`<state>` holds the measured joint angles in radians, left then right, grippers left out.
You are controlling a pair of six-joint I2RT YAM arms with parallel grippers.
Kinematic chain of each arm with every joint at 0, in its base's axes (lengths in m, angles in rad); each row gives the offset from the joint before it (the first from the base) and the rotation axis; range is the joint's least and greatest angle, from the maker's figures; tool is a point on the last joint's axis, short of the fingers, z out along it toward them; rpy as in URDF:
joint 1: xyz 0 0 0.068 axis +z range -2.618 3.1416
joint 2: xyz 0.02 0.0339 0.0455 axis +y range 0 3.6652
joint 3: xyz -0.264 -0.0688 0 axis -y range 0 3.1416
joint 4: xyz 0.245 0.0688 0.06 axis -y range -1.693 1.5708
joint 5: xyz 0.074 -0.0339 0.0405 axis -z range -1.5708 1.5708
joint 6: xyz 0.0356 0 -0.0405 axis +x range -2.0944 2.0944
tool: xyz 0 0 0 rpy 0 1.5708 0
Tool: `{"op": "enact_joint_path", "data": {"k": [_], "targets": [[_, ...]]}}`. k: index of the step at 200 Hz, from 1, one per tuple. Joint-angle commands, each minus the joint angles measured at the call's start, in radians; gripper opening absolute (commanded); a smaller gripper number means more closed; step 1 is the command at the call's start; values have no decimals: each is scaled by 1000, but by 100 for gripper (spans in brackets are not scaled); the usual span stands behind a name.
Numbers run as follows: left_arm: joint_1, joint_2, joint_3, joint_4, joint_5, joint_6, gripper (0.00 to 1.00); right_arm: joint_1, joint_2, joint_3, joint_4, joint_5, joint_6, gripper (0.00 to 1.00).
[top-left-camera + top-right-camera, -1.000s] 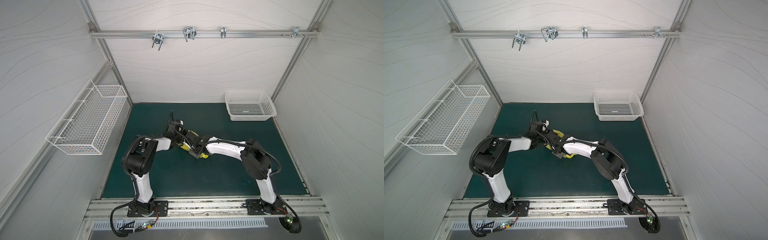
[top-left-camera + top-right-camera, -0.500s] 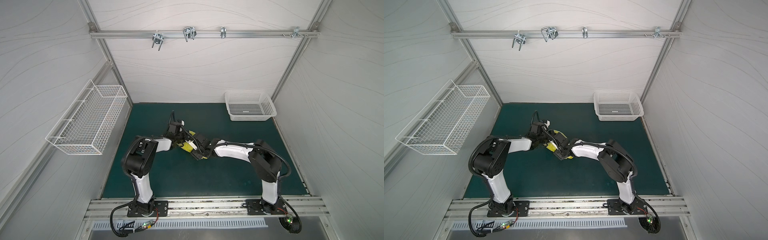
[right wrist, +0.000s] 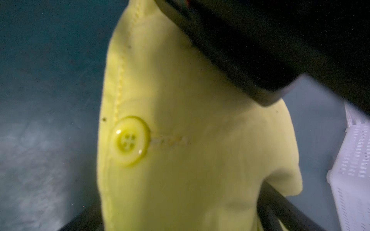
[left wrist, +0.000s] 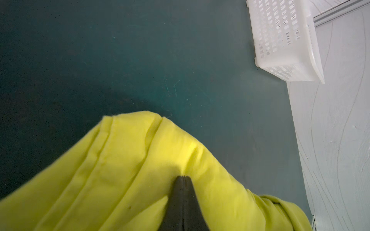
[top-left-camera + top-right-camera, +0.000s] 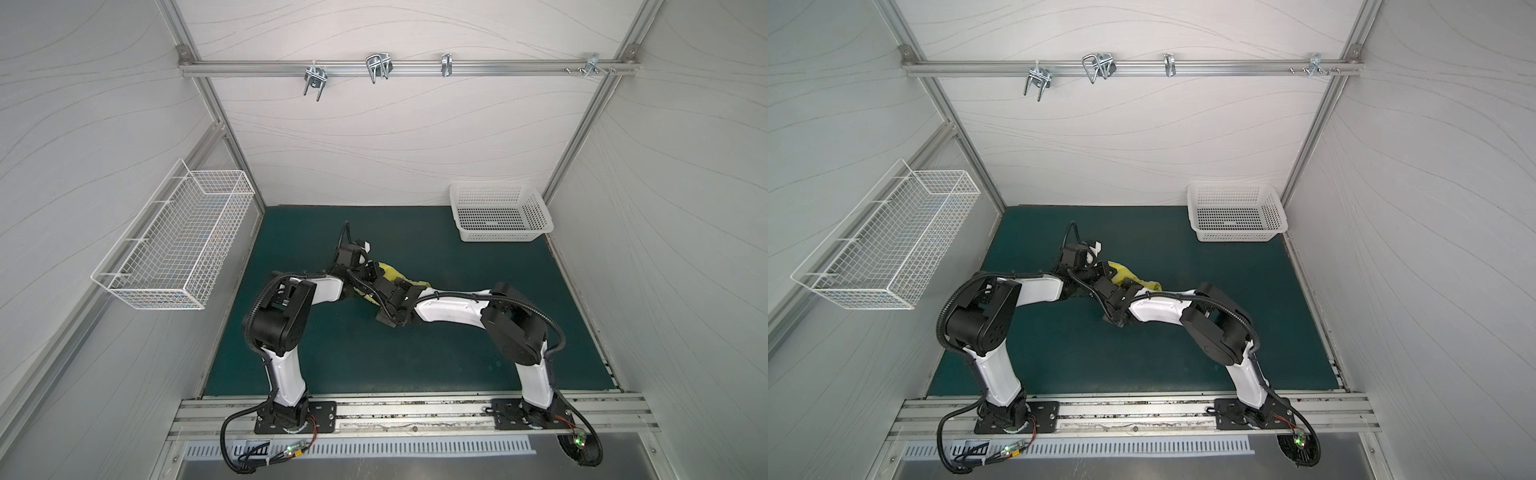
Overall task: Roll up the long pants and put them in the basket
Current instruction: Pick up the long pant at the center of the board.
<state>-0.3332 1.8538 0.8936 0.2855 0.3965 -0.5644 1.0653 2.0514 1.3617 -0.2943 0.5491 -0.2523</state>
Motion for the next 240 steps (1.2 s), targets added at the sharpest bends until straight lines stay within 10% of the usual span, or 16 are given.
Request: {"op": "enact_joint_path", "data": {"k": [1, 45, 66, 76, 240], "targets": [[-27, 72, -107, -396, 70, 46, 0, -80, 183, -18, -48, 16, -90, 99], [-26, 68, -111, -394, 75, 52, 0, -116, 201, -33, 6, -59, -82, 82], [-26, 65, -113, -394, 80, 54, 0, -151, 193, -12, -54, -143, -32, 40], [-26, 61, -115, -394, 89, 54, 0, -157, 191, -13, -60, -158, -22, 0], [-64, -622, -179, -776, -64, -142, 0, -162, 28, -179, -70, -237, 121, 0]]}}
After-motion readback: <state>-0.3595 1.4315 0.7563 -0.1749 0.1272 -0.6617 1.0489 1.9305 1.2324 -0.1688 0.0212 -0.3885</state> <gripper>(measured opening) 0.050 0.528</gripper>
